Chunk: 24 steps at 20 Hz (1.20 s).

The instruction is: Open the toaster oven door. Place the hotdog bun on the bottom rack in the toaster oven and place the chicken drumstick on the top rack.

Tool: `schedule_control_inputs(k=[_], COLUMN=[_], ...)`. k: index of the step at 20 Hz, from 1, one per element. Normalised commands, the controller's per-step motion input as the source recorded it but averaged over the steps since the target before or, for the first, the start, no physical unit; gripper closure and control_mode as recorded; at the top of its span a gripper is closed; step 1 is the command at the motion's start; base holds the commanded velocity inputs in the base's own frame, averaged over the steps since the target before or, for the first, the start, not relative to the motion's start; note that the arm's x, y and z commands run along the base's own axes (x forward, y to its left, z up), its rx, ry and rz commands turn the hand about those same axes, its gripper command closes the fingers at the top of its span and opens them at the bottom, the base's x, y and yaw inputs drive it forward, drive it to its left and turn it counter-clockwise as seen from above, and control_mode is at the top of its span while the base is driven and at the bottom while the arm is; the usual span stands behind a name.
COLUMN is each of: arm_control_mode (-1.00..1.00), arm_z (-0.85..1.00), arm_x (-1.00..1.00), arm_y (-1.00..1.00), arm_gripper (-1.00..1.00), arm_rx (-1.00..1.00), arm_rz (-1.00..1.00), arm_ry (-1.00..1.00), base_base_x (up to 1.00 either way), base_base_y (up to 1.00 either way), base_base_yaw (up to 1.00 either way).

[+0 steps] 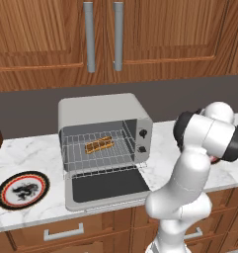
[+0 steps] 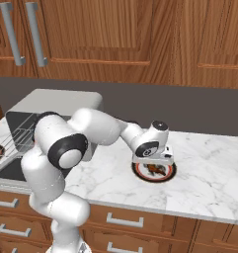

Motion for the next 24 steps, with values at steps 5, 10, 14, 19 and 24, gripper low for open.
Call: schedule_control_inputs(k=[5,10,14,19,24], arm_control_mode=[-1.00,-1.00,-1.00,-1.00,-1.00], arm_z=[0.36,0.39,0.37,0.36,0.39], arm_x=[-0.41,-0.38,-0.43,-0.41,-0.34], arm_y=[0.08,0.08,0.11,0.19,0.26], arm_gripper=[1.00,1.00,1.00,1.00,1.00], arm_rx=[0.00,0.00,0.00,0.00,0.02], arm_rz=[0.00,0.01,0.01,0.00,0.00], arm_ry=[0.00,0.00,0.00,0.00,0.00], base_base_x=[0.00,0.00,0.00,0.00,0.00], base_base_y=[0.00,0.00,0.00,0.00,0.00], base_base_yaw=[0.00,0.00,0.00,0.00,0.00])
